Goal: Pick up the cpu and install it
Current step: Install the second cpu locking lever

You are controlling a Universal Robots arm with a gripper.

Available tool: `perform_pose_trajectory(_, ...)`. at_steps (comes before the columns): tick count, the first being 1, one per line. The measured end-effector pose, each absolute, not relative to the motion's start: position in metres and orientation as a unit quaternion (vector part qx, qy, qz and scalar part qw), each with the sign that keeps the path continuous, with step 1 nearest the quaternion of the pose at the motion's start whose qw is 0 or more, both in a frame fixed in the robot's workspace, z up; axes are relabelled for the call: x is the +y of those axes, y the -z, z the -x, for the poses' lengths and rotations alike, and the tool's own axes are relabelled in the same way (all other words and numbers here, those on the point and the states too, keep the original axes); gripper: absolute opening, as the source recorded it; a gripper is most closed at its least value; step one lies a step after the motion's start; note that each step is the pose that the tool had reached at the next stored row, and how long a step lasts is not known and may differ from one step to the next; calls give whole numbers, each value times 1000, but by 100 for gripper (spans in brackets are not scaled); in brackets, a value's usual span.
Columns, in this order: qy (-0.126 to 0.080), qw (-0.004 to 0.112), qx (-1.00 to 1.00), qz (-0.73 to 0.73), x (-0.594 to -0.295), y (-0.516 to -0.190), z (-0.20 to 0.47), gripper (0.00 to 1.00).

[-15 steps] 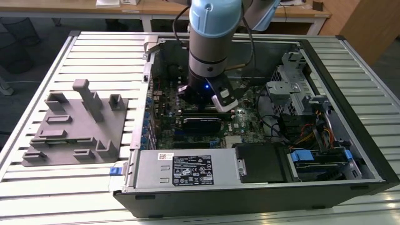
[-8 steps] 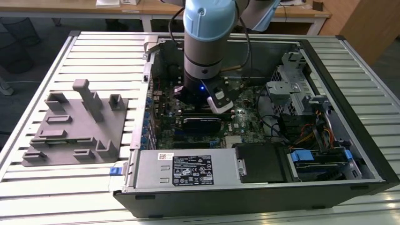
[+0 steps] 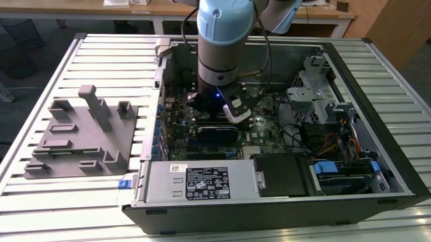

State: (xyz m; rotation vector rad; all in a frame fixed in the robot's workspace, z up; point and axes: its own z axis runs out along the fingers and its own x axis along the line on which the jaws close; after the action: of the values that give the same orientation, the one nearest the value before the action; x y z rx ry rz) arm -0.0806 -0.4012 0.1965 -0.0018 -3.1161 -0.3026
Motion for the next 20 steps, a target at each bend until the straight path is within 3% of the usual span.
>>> perform_pose_trajectory(7,100,5,-995,1,-411,-198,81,11)
perform_pose_trajectory(13,128,5,-992,0,-411,-197,83,11)
perform_pose_trajectory(20,136,5,-991,0,-411,-194,88,11)
